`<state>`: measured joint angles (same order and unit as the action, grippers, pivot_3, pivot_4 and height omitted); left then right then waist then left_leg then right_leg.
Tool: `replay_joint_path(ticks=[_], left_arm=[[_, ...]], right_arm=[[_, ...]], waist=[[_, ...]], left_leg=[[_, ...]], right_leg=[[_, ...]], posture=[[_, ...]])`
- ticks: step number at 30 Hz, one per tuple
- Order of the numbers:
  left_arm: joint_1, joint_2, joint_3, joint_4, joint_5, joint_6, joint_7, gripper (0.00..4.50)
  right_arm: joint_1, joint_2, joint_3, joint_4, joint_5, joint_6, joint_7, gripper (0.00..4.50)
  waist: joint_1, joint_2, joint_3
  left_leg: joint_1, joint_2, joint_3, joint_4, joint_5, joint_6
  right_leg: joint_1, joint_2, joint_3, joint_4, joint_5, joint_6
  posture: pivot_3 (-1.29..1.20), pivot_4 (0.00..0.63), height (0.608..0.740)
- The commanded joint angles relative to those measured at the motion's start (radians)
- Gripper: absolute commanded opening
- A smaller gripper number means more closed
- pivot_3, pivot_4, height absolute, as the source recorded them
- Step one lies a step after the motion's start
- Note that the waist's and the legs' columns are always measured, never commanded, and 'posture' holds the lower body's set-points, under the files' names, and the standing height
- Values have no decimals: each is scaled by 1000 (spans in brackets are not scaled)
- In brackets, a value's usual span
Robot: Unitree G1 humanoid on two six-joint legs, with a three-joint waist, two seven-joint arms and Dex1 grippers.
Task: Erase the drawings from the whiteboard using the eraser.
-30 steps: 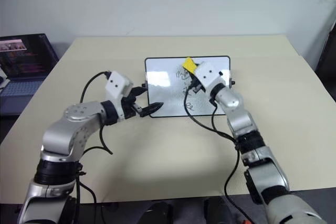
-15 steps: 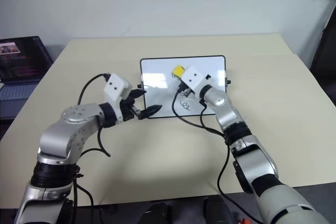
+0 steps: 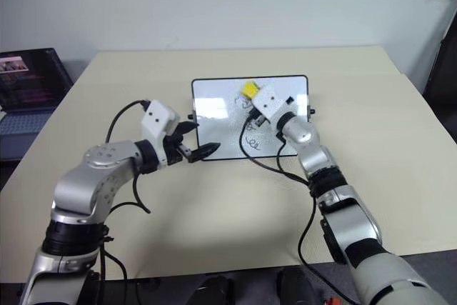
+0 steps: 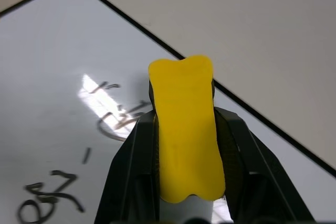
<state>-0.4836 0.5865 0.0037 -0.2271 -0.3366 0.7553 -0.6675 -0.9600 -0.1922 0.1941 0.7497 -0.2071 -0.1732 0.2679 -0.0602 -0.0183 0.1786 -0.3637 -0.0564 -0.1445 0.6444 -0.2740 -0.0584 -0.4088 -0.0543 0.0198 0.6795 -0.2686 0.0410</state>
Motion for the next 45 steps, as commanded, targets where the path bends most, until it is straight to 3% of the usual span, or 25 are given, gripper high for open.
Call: replay_joint_path(ticks=[1,11,21,26,32,45], left_arm=[[-8,1,12,-26,-12,-14,-2,4500],[-8,1,11,-28,-13,-13,-4,4500],[-8,3,10,-25,-14,-16,-9,4500],[-9,0,9,-26,-13,-17,-7,4500],[-4,-4,10,-37,-15,-13,-1,4500],[1,-3,14,-43,-21,-11,4,4500]], right_arm=[[-7,4,15,11,-20,40,15,1120],[73,0,116,-72,-60,142,183,1120],[-11,0,16,-106,-27,-15,26,1119],[-67,2,12,-5,-52,-19,-19,1119],[-65,15,62,138,-87,17,22,1116],[8,9,128,125,-118,21,114,1111]], waist=[[0,0,0],[-1,0,0],[2,0,0],[0,0,0],[0,-1,0],[-1,-1,-1]], left_leg=[[0,0,1,0,0,0],[3,1,2,1,-1,3],[1,1,1,1,0,0],[0,2,3,-1,1,-1],[0,1,4,0,1,-1],[9,2,6,1,-1,2]], right_leg=[[0,0,0,0,0,0],[2,1,1,1,1,0],[0,1,0,1,2,-1],[-2,1,1,0,2,-1],[-1,1,1,0,2,-1],[5,3,3,1,4,-3]], posture=[[0,150,740],[0,150,740],[0,150,740],[0,150,740],[0,150,740],[0,150,740]])
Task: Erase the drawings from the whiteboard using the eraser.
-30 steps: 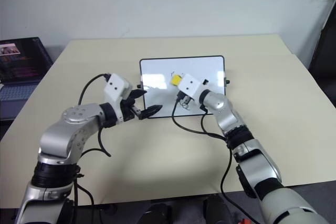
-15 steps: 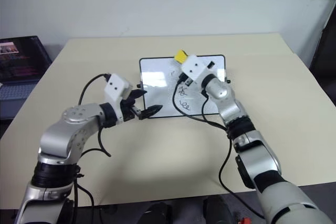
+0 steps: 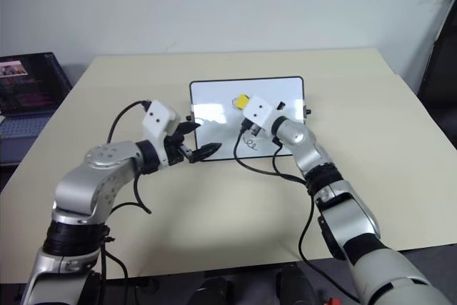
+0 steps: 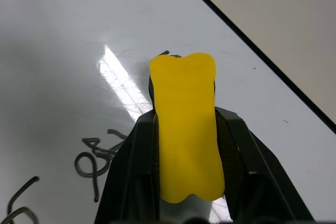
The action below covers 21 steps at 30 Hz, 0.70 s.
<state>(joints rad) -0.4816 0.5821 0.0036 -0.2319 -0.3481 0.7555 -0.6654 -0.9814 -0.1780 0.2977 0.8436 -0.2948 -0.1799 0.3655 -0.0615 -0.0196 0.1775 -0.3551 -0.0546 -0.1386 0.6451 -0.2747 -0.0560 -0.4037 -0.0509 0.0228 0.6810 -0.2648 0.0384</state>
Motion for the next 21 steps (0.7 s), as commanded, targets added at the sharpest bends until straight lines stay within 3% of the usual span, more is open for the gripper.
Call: replay_joint_path(ticks=[1,11,21], left_arm=[[-1,2,14,-38,-11,-12,2,4500],[1,3,18,-40,-15,-7,8,4500],[11,1,20,-55,-20,0,17,4500]], right_arm=[[30,-6,22,28,-29,24,9,1111],[-38,5,-44,-75,28,-90,-50,1108],[-121,53,-16,57,-29,-18,-91,1108]], waist=[[0,0,0],[1,0,0],[3,0,1]], left_leg=[[0,0,0,0,0,0],[-3,4,0,0,0,-1],[-9,7,2,-2,1,-6]], right_leg=[[0,0,0,0,0,0],[-3,2,0,0,1,-1],[-9,1,0,-4,1,-1]], posture=[[0,150,740],[0,150,740],[0,150,740]])
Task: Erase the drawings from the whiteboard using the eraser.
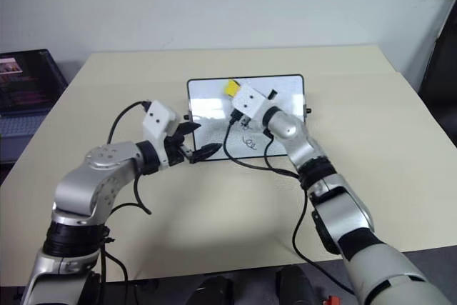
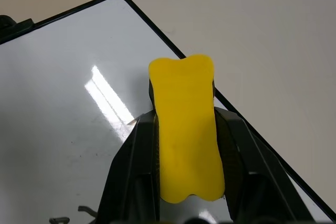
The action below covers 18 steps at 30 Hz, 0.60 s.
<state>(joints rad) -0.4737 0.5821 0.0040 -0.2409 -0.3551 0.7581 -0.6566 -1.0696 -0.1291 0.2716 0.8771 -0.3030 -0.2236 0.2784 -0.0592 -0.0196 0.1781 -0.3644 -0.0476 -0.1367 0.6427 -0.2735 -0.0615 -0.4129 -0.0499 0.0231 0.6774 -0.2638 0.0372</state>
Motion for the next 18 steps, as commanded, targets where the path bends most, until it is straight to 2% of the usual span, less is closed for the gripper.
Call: replay_joint_path(ticks=[1,10,18], left_arm=[[4,1,20,-48,-14,-2,9,4500],[9,3,23,-53,-18,-2,13,4500],[5,1,20,-48,-20,-6,9,4500]], right_arm=[[-34,2,24,38,-32,42,13,1108],[33,-23,44,19,-35,102,118,1102],[-6,-50,-22,3,-14,103,23,1102]], waist=[[0,0,0],[0,0,0],[3,0,0]], left_leg=[[0,0,0,0,0,0],[4,2,0,2,-2,3],[4,6,0,3,-1,3]], right_leg=[[0,0,0,0,0,0],[4,7,0,1,1,-2],[4,11,1,2,2,-4]], posture=[[0,150,740],[0,150,740],[0,150,740]])
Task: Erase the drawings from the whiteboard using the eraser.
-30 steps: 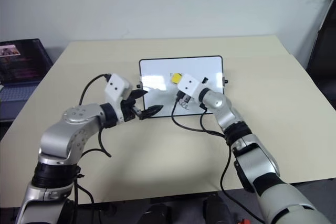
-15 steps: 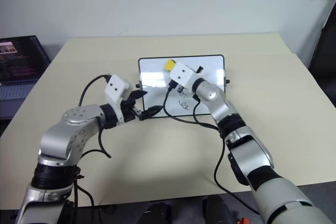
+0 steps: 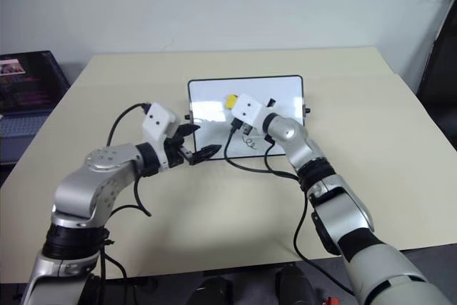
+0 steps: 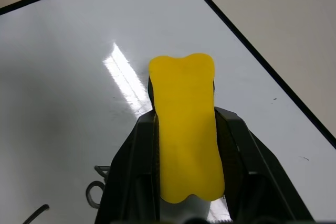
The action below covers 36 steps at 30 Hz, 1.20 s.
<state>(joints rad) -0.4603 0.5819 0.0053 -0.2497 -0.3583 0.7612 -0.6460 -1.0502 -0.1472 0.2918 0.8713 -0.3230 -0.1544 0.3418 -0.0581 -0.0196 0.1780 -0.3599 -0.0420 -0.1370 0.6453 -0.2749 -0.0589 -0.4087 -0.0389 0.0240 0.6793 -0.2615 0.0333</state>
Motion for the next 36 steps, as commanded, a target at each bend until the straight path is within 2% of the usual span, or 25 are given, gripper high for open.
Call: replay_joint_path(ticks=[1,15,30,36], left_arm=[[-9,1,18,-39,-17,-9,-2,4500],[-8,-3,18,-43,-17,-6,4,4500],[-13,-6,13,-40,-17,-8,-2,4500],[-14,-4,13,-39,-20,-7,-4,4500]], right_arm=[[-25,-33,-40,9,7,34,-40,1102],[-19,-43,-52,24,6,63,-92,1102],[154,-103,17,-52,-38,85,-11,1102],[175,-111,-8,-87,-10,123,-4,1102]], waist=[[3,0,0],[5,0,0],[13,-2,-2],[12,-3,-2]], left_leg=[[0,0,0,0,0,0],[0,0,0,0,0,0],[4,0,0,0,0,0],[11,1,2,0,0,0]], right_leg=[[0,0,0,0,0,0],[0,0,0,0,0,0],[5,0,0,-1,0,0],[11,1,2,-1,0,1]], posture=[[0,150,740],[0,150,740],[0,150,740],[0,150,740]])
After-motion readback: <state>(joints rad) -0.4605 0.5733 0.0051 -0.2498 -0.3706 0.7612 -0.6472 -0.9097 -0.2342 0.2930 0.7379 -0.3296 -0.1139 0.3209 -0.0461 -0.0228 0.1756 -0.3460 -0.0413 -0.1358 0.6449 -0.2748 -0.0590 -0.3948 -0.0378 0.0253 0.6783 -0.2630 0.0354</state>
